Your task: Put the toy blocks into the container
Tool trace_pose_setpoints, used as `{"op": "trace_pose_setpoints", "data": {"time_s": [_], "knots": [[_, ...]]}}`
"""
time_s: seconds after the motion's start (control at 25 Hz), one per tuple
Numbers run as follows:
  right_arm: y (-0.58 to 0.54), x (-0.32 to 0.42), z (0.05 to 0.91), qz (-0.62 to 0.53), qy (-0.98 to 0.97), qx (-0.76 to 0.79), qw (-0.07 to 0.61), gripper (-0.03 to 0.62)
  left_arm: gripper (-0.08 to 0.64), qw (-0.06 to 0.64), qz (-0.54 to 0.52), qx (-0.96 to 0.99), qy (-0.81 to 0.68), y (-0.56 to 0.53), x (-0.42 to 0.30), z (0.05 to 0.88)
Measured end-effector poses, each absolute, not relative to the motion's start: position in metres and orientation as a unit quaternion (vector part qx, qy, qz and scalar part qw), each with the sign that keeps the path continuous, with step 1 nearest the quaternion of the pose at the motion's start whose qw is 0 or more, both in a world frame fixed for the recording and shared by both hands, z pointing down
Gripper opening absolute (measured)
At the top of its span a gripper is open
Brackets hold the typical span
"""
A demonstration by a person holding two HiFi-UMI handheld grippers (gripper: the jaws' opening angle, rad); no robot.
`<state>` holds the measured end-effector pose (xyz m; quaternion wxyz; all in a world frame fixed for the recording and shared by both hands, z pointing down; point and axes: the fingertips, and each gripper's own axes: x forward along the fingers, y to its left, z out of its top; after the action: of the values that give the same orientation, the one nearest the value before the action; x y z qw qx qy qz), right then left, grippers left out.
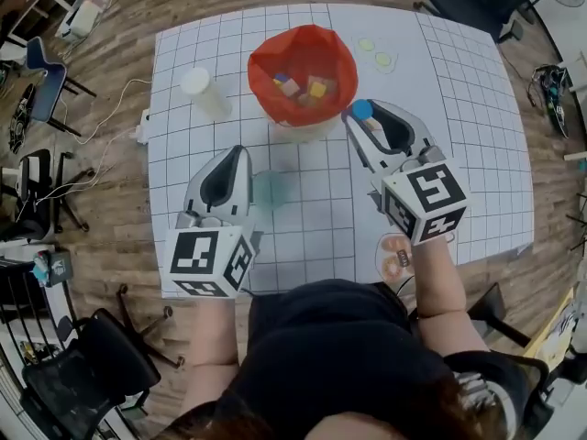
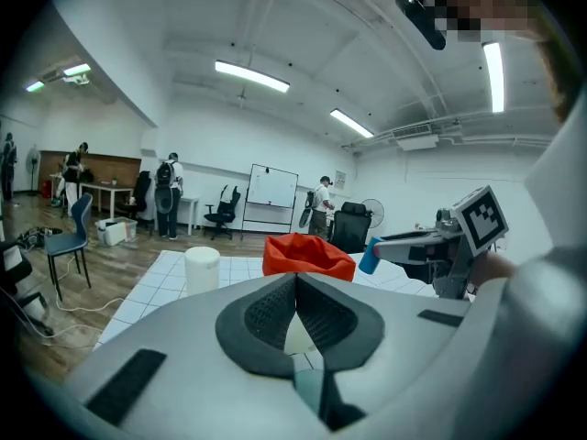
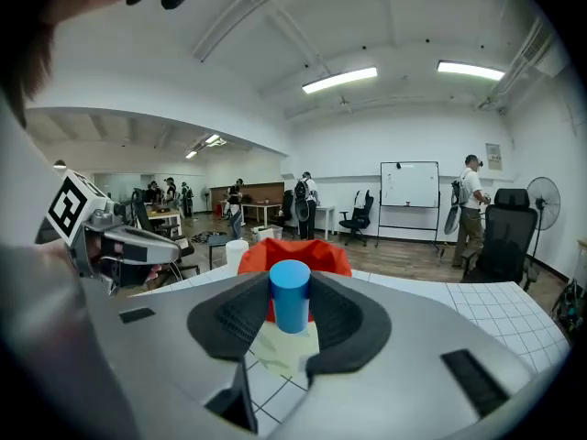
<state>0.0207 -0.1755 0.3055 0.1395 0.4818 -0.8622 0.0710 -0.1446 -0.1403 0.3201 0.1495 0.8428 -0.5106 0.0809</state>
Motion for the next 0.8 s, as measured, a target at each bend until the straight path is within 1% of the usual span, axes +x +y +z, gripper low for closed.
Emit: {"op": "trace_pose_setpoints", "data": {"time_s": [0.24,0.52,0.6,0.8], "knots": [[-0.199,-0.011,0.296,0.055,-0.862,0.487,0.127,0.146,0.026,0.161,0.081,0.829,-0.529,-0.141,-0.186,0.33],[-0.218,-0.036,0.277,0.038,-0.864,0.493,0.092,0.144,0.028,0.181,0.078,0.817,-0.541,-0.141,-0.219,0.344],[-0.221,-0.044,0.282,0.037,-0.866,0.488,0.099,0.145,0.027,0.185,0.078,0.816,-0.542,-0.141,-0.223,0.347],[-0.229,-0.047,0.312,0.04,-0.855,0.498,0.141,0.147,0.028,0.187,0.078,0.817,-0.54,-0.141,-0.223,0.35]]}}
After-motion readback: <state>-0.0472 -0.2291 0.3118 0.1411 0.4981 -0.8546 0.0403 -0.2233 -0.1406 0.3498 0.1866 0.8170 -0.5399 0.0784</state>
